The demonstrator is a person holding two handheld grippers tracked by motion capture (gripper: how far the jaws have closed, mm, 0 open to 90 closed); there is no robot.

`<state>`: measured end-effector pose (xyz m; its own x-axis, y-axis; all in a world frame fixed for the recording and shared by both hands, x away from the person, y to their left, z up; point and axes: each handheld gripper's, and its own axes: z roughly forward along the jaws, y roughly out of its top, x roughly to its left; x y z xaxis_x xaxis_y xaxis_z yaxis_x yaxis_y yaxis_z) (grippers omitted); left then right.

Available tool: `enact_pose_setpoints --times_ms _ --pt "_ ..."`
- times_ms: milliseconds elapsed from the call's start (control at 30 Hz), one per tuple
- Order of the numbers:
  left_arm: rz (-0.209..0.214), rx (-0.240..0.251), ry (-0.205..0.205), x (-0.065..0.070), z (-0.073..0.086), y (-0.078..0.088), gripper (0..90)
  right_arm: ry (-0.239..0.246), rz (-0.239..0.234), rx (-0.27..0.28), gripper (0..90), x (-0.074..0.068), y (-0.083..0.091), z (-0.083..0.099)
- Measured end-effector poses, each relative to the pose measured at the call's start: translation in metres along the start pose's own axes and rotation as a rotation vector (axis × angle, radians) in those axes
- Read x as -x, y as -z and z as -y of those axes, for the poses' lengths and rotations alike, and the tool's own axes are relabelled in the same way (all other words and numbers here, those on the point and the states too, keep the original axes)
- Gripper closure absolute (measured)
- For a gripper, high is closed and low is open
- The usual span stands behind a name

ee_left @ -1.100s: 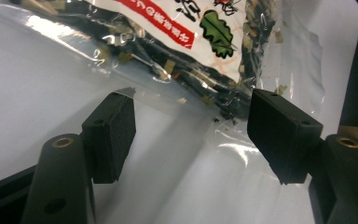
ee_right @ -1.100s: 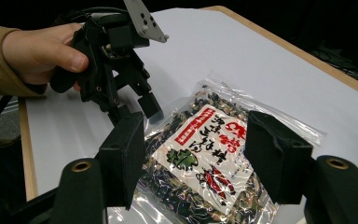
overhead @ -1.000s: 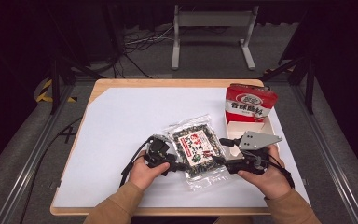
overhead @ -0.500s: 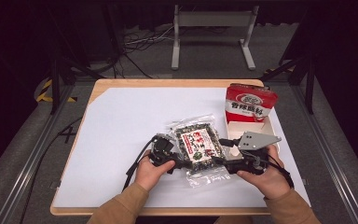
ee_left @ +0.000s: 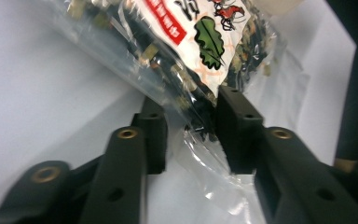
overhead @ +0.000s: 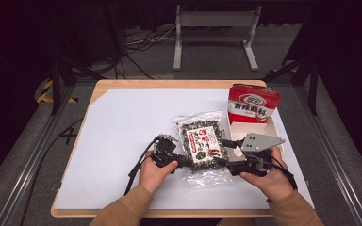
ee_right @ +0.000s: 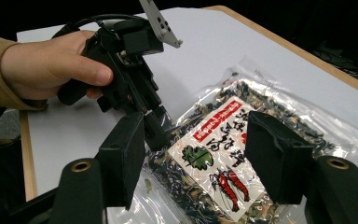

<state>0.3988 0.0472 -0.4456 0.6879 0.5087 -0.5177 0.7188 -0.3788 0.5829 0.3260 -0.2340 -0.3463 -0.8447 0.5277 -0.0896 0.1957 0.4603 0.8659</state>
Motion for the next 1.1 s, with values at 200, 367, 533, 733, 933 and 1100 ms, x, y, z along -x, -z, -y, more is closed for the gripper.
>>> enact_pose_setpoints --times_ms 200,367,533,733,933,1100 --pt "0.002 0.021 0.003 0.000 0.001 0.005 75.8 -0.002 0.003 0.004 38.2 0.001 0.001 0.000" --pt "-0.017 0.053 -0.006 0.001 0.002 0.009 80.1 -0.008 0.009 0.004 38.3 0.003 0.002 0.001" --pt "-0.025 0.083 -0.042 0.007 0.002 0.018 81.3 -0.018 0.025 0.008 38.5 0.007 0.006 0.001" --pt "-0.052 0.133 -0.108 0.017 0.005 0.039 82.6 -0.051 0.060 0.008 38.4 0.018 0.013 0.000" --pt "-0.068 0.160 -0.176 0.025 0.009 0.055 83.1 -0.105 0.106 -0.004 37.1 0.036 0.017 -0.003" --pt "-0.087 0.165 -0.212 0.030 0.010 0.060 83.3 -0.167 0.094 -0.020 35.4 0.056 0.019 -0.007"
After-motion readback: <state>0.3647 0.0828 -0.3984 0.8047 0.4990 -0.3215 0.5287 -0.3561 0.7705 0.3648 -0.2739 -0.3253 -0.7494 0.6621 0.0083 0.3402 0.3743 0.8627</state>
